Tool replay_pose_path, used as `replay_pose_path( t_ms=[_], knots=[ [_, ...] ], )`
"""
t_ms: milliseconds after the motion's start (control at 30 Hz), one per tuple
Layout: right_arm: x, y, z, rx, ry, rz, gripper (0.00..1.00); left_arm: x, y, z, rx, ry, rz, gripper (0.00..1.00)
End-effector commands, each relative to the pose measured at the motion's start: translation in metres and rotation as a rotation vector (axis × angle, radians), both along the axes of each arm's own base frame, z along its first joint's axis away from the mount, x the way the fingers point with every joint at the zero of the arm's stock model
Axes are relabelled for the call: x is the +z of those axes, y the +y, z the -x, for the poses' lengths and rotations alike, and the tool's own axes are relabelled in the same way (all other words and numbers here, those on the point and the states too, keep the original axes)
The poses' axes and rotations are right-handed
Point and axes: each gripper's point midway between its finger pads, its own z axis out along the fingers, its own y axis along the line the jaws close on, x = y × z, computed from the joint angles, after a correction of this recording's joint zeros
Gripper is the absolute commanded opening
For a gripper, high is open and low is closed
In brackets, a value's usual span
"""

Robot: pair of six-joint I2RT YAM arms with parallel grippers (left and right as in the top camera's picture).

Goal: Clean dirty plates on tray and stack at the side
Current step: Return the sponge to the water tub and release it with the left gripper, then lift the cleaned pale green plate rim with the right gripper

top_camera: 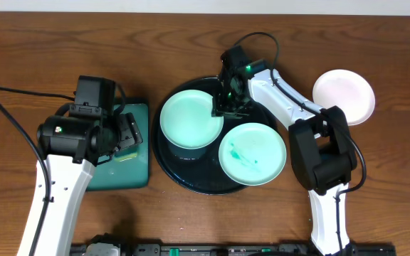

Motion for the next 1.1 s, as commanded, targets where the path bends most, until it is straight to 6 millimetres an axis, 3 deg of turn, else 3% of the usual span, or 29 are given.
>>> replay_pose_path(
  t_ms=[0, 267, 600, 733, 1067],
  knots=[
    [-0.009, -0.003, -0.004, -0.039, -0.002, 0.044, 0.33, 0.005, -0.001, 0.0, -0.01, -0.009, 0.001, 0.81],
    [-0.033, -0.004, 0.001, -0.071, 0.059, 0.06, 0.24, 0.005, -0.001, 0.001, -0.01, -0.006, 0.001, 0.82],
    [-0.027, 0.012, 0.002, -0.061, 0.071, -0.023, 0.16, 0.005, -0.001, 0.001, -0.01, -0.006, 0.001, 0.82],
    [-0.026, 0.014, 0.003, -0.066, 0.081, -0.036, 0.02, 0.005, -0.001, 0.001, -0.01, -0.005, 0.001, 0.82],
    [-0.02, 0.018, 0.008, -0.047, 0.123, -0.107, 0.02, 0.004, -0.001, 0.004, -0.01, 0.009, 0.0, 0.82]
  ],
)
